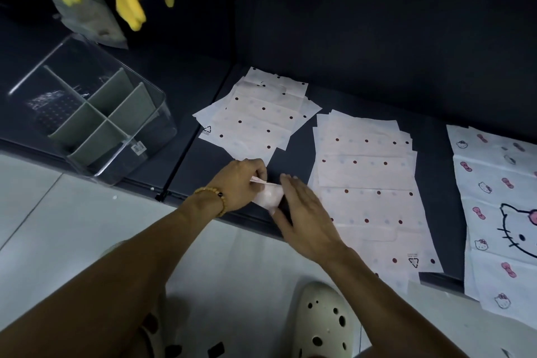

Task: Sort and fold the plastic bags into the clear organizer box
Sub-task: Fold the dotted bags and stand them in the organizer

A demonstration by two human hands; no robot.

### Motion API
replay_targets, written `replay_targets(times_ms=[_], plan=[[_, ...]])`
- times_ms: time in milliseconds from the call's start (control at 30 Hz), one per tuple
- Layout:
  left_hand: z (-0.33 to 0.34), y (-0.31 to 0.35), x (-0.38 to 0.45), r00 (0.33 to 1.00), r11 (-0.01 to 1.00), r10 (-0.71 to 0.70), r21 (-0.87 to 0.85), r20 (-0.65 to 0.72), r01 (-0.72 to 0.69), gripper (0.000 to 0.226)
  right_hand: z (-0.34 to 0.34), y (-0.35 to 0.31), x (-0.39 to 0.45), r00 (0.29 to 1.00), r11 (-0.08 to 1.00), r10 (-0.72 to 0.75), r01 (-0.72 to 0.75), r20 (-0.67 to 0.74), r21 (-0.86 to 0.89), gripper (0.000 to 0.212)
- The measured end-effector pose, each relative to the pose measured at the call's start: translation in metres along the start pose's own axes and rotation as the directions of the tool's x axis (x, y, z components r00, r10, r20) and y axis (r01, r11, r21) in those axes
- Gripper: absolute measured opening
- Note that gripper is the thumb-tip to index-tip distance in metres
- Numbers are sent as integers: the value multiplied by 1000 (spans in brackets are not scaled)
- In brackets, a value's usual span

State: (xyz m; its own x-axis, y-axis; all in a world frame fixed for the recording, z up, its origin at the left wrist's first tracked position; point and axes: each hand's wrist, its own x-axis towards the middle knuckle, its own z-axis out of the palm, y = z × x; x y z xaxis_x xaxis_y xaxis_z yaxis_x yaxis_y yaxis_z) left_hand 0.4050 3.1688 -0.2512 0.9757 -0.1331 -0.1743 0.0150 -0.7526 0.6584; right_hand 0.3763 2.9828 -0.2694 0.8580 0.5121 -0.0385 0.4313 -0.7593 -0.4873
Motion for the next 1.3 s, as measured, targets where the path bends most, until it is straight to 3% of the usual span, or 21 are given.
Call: replay_targets(times_ms=[67, 167, 267, 400, 500, 600, 633, 700, 767, 833, 1000, 1167, 1233, 1300], plan=[[-13, 0, -13, 999, 977, -28, -211, -43, 18, 20, -14, -13, 14, 993, 991, 68, -56, -98, 120, 46], [-42, -1, -37, 987, 910, -67, -415, -145, 1, 18, -32, -44, 44, 991, 915, 124, -93, -54, 393, 11], [-77, -11, -63, 960, 846, -140, -533, -244, -13, 17, -43, -81, 70, 993, 804, 112, -113, 38, 584, 18], [-117, -40, -99, 898, 858, -257, -512, -356, 43, 9, -37, -136, 101, 992, 848, -50, -21, 119, 529, 19], [-143, -73, -122, 815, 850, -360, -520, -454, 86, 6, -23, -171, 124, 989, 881, -76, 8, 125, 472, 14], [-166, -119, -140, 737, 907, -399, -351, -546, 231, 25, -6, -195, 141, 995, 853, -10, -44, 102, 519, 10], [-173, -134, -144, 752, 927, -374, -210, -543, 310, 38, 0, -200, 145, 995, 837, 12, -66, 103, 543, 9], [-180, -160, -145, 855, 917, -284, 138, -435, 374, 58, 11, -207, 150, 993, 828, 44, -99, 112, 551, 7], [-180, -179, -138, 929, 868, -191, 387, -317, 311, 57, 20, -209, 154, 991, 837, 65, -118, 117, 535, 7], [-178, -188, -129, 942, 841, -113, 474, -316, 260, 46, 23, -207, 157, 989, 829, 97, -143, 113, 540, 8], [-154, -168, -102, 930, 820, -26, 524, -367, 230, 45, 17, -191, 156, 981, 790, 181, -183, 63, 585, 11], [-113, -126, -78, 877, 904, -139, 303, -460, 302, 39, 11, -176, 150, 956, 708, 293, -233, 24, 666, 10], [-108, -124, -84, 830, 932, -98, 241, -549, 269, 40, 12, -173, 149, 948, 683, 319, -248, 25, 687, 8], [-111, -135, -96, 762, 927, -141, 186, -632, 326, 50, 14, -173, 149, 948, 667, 316, -251, 38, 701, 7]])
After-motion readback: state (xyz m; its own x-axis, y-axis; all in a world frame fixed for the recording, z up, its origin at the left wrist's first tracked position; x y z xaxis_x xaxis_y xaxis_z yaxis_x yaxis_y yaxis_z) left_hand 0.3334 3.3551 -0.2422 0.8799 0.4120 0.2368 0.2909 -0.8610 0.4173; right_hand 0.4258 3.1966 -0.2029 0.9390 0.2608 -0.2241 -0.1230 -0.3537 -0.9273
